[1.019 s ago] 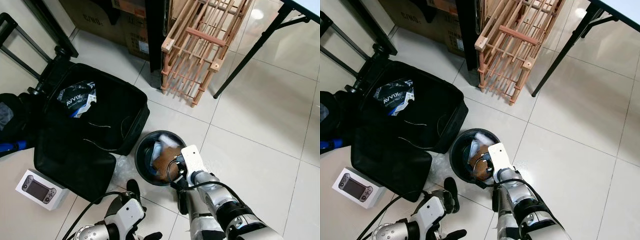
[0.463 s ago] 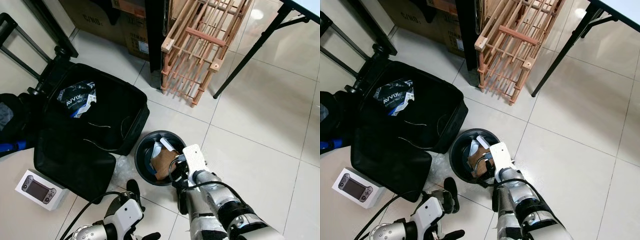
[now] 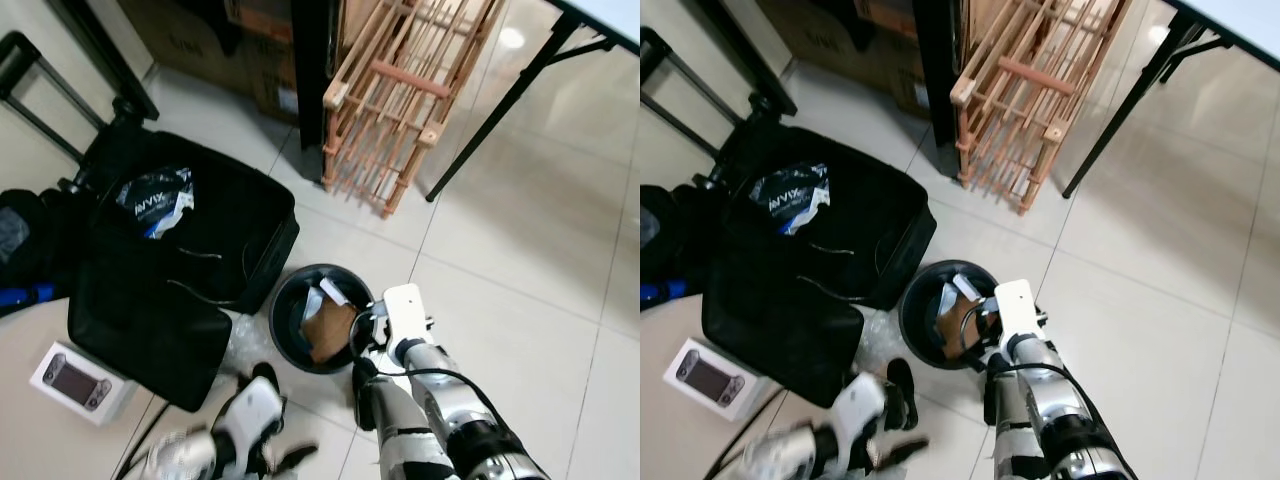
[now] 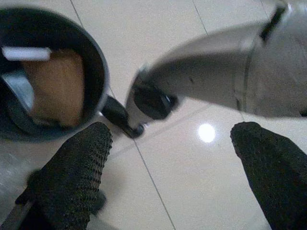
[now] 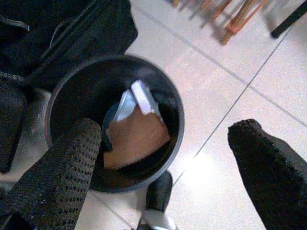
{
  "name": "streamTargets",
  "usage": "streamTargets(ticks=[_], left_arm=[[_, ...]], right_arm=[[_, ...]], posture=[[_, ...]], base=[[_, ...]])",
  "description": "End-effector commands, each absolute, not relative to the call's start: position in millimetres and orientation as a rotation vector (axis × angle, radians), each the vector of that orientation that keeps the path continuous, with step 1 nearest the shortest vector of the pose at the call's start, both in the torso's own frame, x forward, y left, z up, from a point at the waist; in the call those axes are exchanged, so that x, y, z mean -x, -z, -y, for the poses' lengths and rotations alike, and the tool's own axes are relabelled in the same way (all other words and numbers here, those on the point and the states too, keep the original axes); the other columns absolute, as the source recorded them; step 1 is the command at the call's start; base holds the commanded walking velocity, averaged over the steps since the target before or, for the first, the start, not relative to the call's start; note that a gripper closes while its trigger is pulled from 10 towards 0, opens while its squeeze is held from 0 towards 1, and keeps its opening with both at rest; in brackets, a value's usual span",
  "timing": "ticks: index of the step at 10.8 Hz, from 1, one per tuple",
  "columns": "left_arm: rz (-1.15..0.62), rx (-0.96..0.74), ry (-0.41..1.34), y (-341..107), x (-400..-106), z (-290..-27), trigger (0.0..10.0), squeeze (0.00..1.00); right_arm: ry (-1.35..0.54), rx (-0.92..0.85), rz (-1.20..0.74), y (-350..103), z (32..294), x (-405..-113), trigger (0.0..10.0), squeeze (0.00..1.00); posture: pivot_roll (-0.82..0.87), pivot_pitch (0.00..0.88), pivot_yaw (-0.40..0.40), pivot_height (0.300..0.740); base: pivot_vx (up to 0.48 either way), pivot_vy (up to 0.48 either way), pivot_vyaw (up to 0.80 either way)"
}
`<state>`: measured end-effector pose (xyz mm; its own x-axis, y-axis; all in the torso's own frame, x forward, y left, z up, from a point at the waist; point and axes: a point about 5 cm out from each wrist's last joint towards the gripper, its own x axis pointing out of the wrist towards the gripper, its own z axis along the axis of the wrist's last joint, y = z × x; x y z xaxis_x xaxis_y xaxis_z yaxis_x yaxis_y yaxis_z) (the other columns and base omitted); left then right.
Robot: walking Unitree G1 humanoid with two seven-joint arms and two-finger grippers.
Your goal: Picking trash to rubbish bin
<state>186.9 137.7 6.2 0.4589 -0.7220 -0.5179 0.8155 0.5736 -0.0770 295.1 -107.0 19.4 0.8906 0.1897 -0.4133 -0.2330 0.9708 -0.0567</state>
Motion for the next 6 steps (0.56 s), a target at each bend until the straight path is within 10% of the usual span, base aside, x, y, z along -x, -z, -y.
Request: streamTargets(ticks=[1,6], left_arm=[[-0.576,-0.169,0.941,2.2,-181.0,-137.8,10.0,0.0],[-0.323,-0.152,0.624,-35.9,-259.9,-136.3,10.0,0.0]], right_arm=[[-0.19,0.069,-0.437,-14.8,110.3,-287.5,10.0,0.0],[-0.017,0.01,-0.277,-44.5,141.6,-290.0,10.0,0.0]], posture=[[0.07,0.302,0.019,0.74],[0.04,0.139,0.028,0.74]], base=[[0.0,0.0,0.0],[0.0,0.0,0.0]])
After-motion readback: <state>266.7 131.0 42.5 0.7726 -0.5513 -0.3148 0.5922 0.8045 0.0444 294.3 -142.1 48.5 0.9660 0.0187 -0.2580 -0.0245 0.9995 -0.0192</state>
